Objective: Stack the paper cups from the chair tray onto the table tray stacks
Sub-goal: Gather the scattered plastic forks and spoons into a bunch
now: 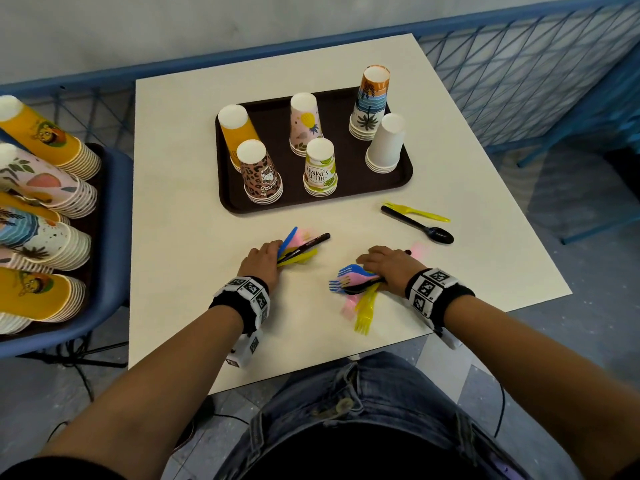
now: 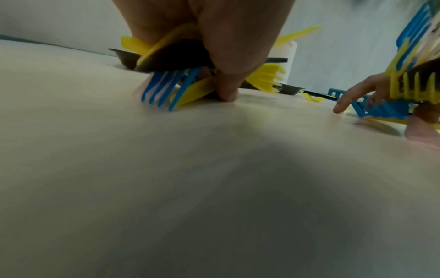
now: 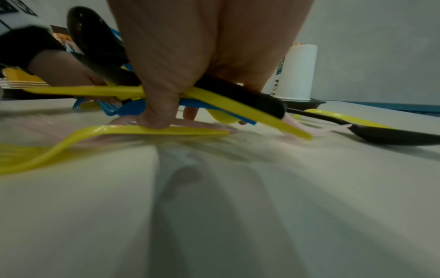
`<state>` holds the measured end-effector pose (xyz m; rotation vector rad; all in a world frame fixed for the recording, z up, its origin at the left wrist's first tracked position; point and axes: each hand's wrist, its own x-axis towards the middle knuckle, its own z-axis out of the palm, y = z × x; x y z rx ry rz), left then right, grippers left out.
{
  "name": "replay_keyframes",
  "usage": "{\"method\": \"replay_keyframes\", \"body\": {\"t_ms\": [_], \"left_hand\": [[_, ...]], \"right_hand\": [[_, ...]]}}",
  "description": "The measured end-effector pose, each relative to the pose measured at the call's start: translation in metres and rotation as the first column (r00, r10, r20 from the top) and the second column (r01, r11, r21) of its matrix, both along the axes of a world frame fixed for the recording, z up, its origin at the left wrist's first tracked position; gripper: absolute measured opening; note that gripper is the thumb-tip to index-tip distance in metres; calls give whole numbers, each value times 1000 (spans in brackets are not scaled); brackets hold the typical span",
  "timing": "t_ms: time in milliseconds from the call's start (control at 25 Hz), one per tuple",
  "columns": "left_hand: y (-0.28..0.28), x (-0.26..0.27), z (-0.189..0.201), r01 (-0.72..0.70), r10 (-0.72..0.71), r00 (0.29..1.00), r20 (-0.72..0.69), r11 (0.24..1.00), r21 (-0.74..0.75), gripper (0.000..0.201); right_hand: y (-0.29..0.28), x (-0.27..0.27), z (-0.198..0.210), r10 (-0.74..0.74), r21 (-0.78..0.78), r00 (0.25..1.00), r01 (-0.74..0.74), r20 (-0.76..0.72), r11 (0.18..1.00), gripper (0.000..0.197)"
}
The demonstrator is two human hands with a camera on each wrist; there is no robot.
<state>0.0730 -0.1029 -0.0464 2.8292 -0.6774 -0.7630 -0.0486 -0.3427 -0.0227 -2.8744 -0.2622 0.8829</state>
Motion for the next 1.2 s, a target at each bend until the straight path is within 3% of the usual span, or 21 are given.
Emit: {"method": "replay_keyframes", "body": {"t_ms": [320, 600, 720, 840, 960, 1080, 1200], "left_hand": [[7, -16, -2, -10, 9, 1000, 26, 999, 44, 41], [2, -20, 1, -53, 54, 998, -23, 998, 43, 39], [-5, -17, 2, -75, 79, 995, -53, 995, 73, 34], [-12, -12, 5, -72, 81, 994, -77, 992, 108, 32], [-15, -6, 9, -82, 92, 989, -115, 993, 89, 31], [-17, -7, 10, -100, 110, 982, -153, 992, 74, 30], [-17, -14, 9, -87, 100, 981, -166, 993, 85, 29]], "right_hand": [[7, 1, -2, -166, -94, 985, 170, 47, 981, 39], [8, 1, -9, -67, -187, 997, 72, 33, 980, 37], [8, 2, -6, -161, -140, 987, 161, 11, 977, 32], [-5, 11, 6, -358, -1, 930, 359, 79, 933, 24], [-38, 24, 18, -544, 128, 814, 529, 203, 839, 27], [-71, 35, 19, -618, 95, 743, 617, 257, 781, 35], [-85, 41, 8, -639, 24, 744, 648, 194, 761, 39]]}}
